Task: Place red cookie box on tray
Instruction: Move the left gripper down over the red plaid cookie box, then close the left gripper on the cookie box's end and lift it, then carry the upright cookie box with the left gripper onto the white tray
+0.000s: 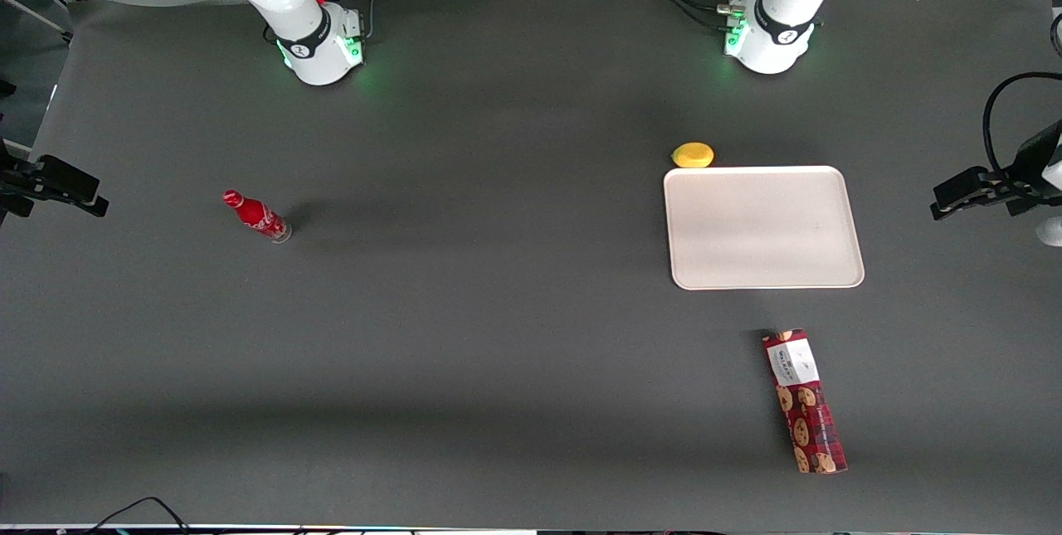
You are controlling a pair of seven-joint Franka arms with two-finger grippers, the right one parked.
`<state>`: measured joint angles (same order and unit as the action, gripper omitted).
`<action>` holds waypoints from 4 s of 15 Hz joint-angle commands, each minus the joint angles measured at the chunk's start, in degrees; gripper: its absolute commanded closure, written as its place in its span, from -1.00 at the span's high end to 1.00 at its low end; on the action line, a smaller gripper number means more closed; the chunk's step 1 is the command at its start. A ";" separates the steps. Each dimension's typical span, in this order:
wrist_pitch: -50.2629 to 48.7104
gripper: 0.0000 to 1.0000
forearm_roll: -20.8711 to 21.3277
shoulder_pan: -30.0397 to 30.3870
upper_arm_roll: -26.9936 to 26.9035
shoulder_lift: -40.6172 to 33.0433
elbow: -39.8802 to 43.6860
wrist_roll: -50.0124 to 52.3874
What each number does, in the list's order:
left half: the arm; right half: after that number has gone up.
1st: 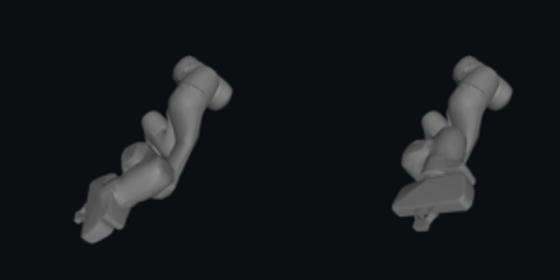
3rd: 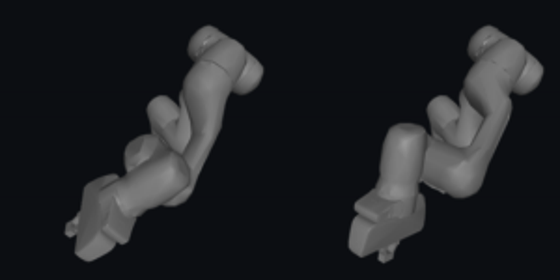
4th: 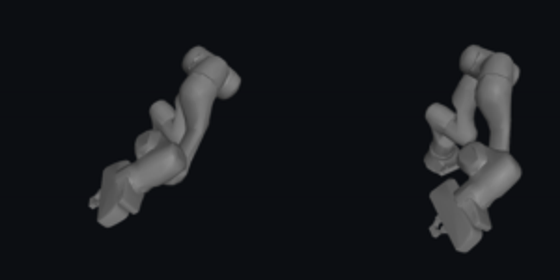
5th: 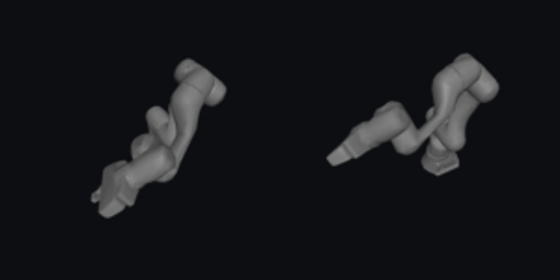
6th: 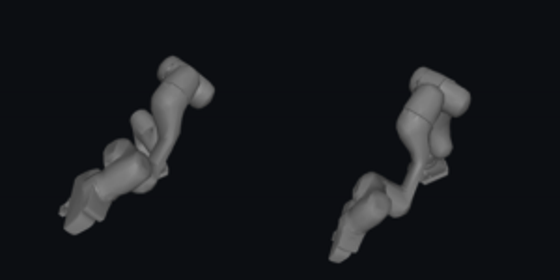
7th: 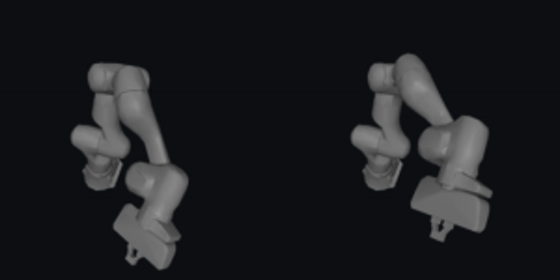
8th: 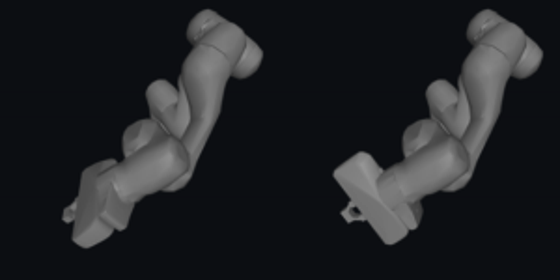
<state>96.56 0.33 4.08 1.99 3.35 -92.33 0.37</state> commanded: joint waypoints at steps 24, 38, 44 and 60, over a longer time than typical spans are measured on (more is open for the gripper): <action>23.14 1.00 -2.18 -8.65 -3.22 49.99 34.32 14.83; 26.48 -0.74 -2.44 -8.73 -3.05 53.25 29.04 14.13; 24.99 -1.00 -2.09 -8.73 -2.87 49.31 28.17 12.12; 27.08 -1.00 0.02 -5.92 -6.47 6.69 -24.80 -6.95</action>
<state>117.25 -0.19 -1.74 -3.08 20.68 -100.44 -3.83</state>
